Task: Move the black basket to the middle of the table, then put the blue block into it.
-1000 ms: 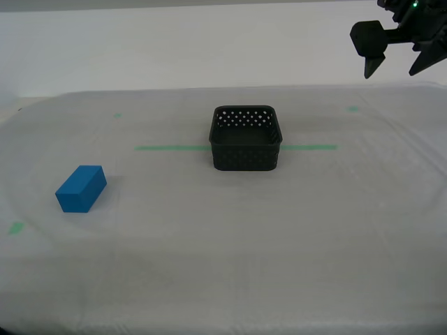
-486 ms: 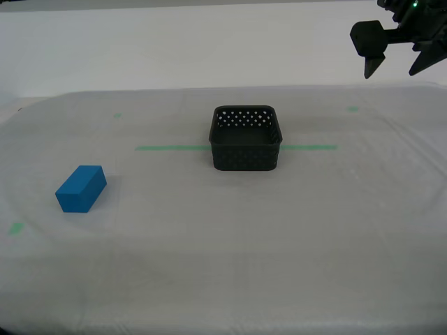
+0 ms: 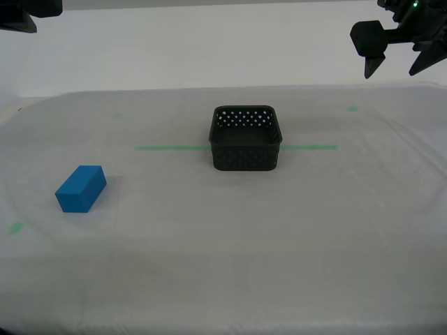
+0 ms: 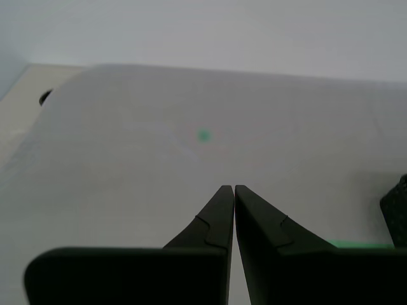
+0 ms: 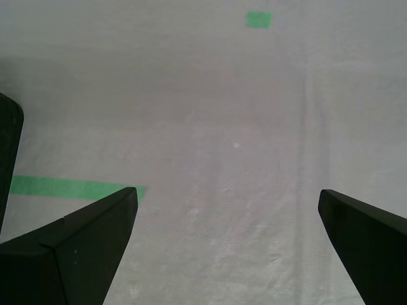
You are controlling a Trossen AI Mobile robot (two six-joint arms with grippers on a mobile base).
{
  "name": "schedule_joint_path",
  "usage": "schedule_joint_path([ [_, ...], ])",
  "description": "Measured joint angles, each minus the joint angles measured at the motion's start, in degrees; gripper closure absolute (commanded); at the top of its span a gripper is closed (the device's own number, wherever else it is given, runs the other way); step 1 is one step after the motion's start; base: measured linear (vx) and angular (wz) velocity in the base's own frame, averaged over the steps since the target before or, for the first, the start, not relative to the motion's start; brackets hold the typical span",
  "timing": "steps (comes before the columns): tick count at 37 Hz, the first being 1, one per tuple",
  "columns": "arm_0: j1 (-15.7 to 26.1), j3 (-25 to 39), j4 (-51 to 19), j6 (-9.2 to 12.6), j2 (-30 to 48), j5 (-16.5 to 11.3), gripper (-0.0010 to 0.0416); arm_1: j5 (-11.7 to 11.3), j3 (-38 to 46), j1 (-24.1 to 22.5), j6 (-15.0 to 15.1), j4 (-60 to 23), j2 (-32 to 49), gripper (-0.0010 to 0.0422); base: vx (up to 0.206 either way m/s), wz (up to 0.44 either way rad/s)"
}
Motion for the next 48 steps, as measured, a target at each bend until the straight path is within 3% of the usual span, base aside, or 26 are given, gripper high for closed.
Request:
schedule_joint_path([
  [16,0.0,0.0,0.0,0.0,0.0,0.0,0.0007,0.0,6.6,0.0,-0.8,-22.8,0.0,0.0412,0.0,0.0],
  [23,0.0,0.0,0.0,0.0,0.0,0.0,0.0007,0.0,9.2,0.0,-4.8,-29.6,0.0,0.0412,0.0,0.0],
  [38,0.0,0.0,0.0,0.0,0.0,0.0,0.0007,0.0,12.2,0.0,-5.1,-40.0,0.0,0.041,0.0,0.0],
  [48,0.0,0.0,0.0,0.0,0.0,0.0,0.0007,0.0,12.2,0.0,-5.1,-40.3,0.0,0.0326,0.0,0.0],
])
